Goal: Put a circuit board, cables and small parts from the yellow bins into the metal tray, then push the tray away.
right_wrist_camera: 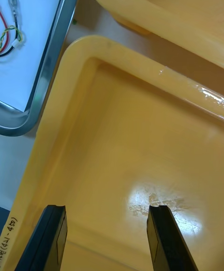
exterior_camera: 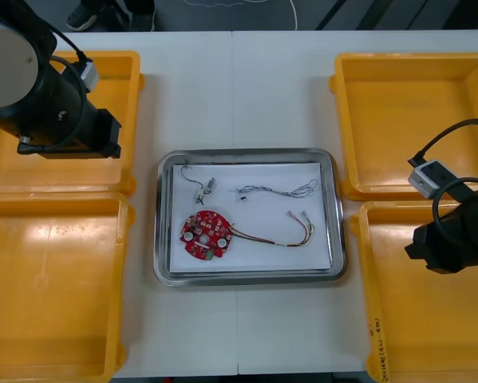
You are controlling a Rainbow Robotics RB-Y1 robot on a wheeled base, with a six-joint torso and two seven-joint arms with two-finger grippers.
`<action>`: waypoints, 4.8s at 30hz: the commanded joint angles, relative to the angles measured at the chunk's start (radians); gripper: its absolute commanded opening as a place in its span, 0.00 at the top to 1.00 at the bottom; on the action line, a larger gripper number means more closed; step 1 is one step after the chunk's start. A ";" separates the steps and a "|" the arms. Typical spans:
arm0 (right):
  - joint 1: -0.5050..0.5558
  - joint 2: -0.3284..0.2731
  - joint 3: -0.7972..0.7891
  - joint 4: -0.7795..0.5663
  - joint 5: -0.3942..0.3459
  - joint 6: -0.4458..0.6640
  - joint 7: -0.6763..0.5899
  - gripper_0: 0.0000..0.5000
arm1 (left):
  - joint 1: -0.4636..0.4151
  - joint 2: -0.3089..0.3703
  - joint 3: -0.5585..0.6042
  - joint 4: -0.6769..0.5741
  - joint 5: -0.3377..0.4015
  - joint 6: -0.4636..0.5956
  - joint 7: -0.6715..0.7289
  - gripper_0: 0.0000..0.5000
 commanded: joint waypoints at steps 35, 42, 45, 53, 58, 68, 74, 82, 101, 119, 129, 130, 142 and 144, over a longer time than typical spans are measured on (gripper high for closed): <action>-0.411 0.085 0.744 0.036 0.278 -0.017 0.105 0.01 | 0.433 0.103 0.452 -0.278 0.056 0.019 -0.309 0.00; -0.463 0.154 0.828 0.092 0.322 -0.025 0.127 0.01 | 0.495 0.105 0.496 -0.301 0.064 0.019 -0.306 0.00; -0.485 0.182 0.871 0.115 0.347 -0.036 0.137 0.01 | 0.511 0.105 0.508 -0.309 0.064 0.019 -0.306 0.00; -0.539 0.234 0.978 0.148 0.380 -0.040 0.170 0.01 | 0.557 0.105 0.534 -0.338 0.062 0.019 -0.304 0.00; -0.542 0.254 1.037 0.151 0.429 -0.042 0.186 0.00 | 0.568 0.105 0.539 -0.339 0.059 0.019 -0.307 0.00; -0.542 0.304 1.075 0.229 0.463 -0.118 0.216 0.00 | 0.576 0.105 0.539 -0.339 0.061 0.019 -0.310 0.00; -0.546 0.323 1.095 0.269 0.482 -0.138 0.231 0.01 | 0.576 0.105 0.539 -0.339 0.061 0.019 -0.310 0.00; -0.546 0.323 1.147 0.275 0.514 -0.140 0.242 0.01 | 0.576 0.105 0.539 -0.339 0.061 0.019 -0.310 0.00; -0.546 0.343 1.158 0.364 0.537 -0.200 0.274 0.01 | 0.576 0.105 0.539 -0.339 0.061 0.019 -0.310 0.00; -0.549 0.350 1.158 0.372 0.543 -0.203 0.292 1.00 | 0.576 0.105 0.539 -0.339 0.061 0.019 -0.310 0.00; -0.566 0.357 1.156 0.372 0.543 -0.181 0.306 1.00 | 0.576 0.105 0.539 -0.339 0.061 0.019 -0.310 0.00; -0.571 0.357 1.155 0.372 0.541 -0.177 0.309 1.00 | 0.576 0.105 0.539 -0.339 0.061 0.019 -0.310 0.00; -0.611 0.360 1.106 0.372 0.546 -0.120 0.348 1.00 | 0.576 0.105 0.539 -0.339 0.061 0.019 -0.310 0.00; -0.615 0.358 1.101 0.376 0.546 -0.118 0.354 1.00 | 0.576 0.105 0.539 -0.339 0.061 0.019 -0.310 0.00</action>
